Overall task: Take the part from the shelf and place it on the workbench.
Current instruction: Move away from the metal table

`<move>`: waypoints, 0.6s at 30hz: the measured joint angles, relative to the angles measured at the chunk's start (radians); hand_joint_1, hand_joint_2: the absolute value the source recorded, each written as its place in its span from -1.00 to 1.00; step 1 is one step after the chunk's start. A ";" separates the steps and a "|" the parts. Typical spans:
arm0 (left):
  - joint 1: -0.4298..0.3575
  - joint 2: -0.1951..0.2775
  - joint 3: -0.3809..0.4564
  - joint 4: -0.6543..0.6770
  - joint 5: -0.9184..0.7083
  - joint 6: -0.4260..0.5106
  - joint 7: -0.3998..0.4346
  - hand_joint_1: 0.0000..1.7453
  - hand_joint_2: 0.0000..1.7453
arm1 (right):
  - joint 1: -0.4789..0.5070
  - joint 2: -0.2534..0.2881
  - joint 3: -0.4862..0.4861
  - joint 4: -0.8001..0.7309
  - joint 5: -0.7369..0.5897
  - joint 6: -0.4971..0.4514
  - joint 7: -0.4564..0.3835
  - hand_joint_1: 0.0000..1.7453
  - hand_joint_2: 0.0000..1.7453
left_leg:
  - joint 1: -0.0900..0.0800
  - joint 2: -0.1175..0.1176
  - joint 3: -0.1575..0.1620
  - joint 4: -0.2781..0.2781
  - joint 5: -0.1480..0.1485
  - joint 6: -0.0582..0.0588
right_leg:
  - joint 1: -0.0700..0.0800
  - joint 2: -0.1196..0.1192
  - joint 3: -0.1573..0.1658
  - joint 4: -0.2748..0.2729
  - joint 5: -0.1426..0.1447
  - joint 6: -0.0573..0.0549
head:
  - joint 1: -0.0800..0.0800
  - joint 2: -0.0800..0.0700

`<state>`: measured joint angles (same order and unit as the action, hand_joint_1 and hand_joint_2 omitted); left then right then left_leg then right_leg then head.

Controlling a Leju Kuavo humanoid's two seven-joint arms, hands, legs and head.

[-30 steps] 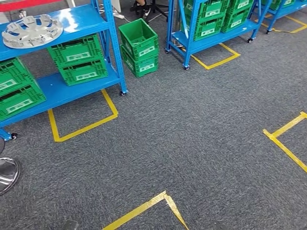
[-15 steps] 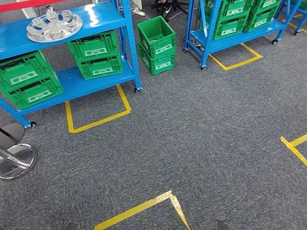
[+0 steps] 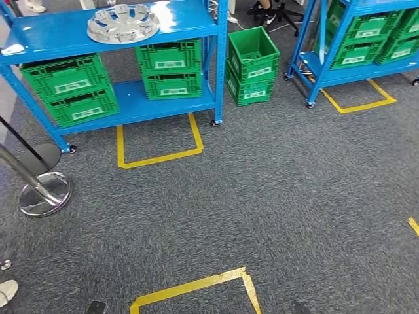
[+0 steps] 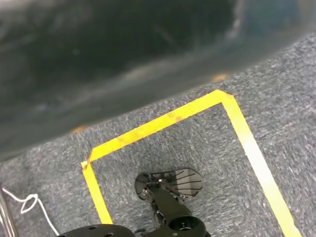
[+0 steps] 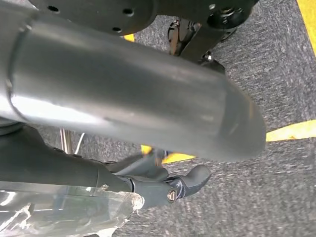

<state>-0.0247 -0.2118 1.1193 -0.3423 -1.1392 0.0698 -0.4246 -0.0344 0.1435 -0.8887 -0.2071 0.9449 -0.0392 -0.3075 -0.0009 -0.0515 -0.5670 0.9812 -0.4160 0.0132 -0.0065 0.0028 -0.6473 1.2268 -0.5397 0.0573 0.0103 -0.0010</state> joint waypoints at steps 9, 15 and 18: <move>0.004 0.001 0.004 -0.001 -0.008 0.000 0.000 -1.00 -1.00 | -0.002 0.000 -0.001 0.001 0.002 0.000 -0.001 -1.00 -1.00 | -0.001 -0.005 -0.043 0.074 -0.042 -0.046 | -0.012 0.020 0.092 -0.196 0.073 -0.042 | -0.008 0.000; 0.000 -0.002 0.011 -0.001 -0.010 0.002 0.002 -1.00 -1.00 | -0.001 0.000 -0.008 0.001 -0.002 0.007 -0.003 -1.00 -1.00 | 0.003 0.041 -0.117 0.242 -0.090 -0.053 | -0.008 -0.025 0.092 -0.196 0.069 -0.048 | -0.014 0.000; -0.002 -0.002 0.019 -0.001 -0.012 0.005 0.002 -1.00 -1.00 | -0.005 0.001 -0.015 0.001 -0.011 0.014 -0.005 -1.00 -1.00 | 0.000 0.051 -0.016 0.050 -0.015 -0.041 | -0.003 -0.031 0.093 -0.194 0.066 -0.040 | -0.013 0.000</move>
<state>-0.0263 -0.2142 1.1388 -0.3433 -1.1512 0.0750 -0.4228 -0.0392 0.1446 -0.9040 -0.2064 0.9336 -0.0248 -0.3122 -0.0004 -0.0004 -0.5832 1.0314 -0.4313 -0.0277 -0.0095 -0.0279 -0.5539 1.0331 -0.4734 0.0175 -0.0028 -0.0010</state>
